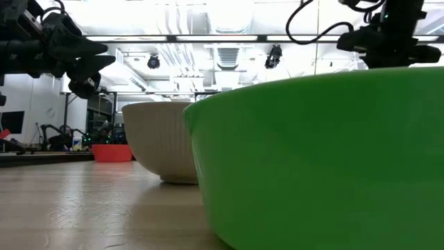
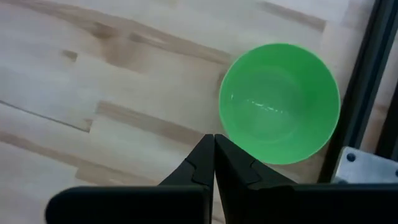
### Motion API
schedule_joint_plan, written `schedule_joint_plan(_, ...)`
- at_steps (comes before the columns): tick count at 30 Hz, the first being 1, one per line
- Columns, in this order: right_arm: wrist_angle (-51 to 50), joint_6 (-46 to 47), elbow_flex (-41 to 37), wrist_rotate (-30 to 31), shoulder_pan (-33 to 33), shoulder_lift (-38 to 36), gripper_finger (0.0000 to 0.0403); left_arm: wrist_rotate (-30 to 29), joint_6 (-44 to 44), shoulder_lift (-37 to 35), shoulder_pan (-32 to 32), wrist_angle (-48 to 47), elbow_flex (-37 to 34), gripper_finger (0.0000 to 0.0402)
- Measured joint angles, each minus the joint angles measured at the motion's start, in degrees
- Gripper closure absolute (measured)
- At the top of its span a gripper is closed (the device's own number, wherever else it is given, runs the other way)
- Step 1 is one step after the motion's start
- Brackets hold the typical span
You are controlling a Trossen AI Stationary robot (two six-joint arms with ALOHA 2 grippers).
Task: Nest bowls inside each other
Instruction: Stack the top green bowl on the green bowl
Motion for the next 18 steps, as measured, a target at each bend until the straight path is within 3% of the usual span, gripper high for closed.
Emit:
schedule_joint_plan(12, 4.0, -12.0, -0.1, -0.6, -6.2, 0.0, 0.0394, 0.0, 0.0, 0.0, 0.0, 0.0, 0.0, 0.0280)
schedule_joint_plan(18, 4.6, -11.2, -2.5, -1.1, -7.6, 0.0, 0.0394, 0.0, 0.0, 0.0, 0.0, 0.0, 0.0, 0.0280)
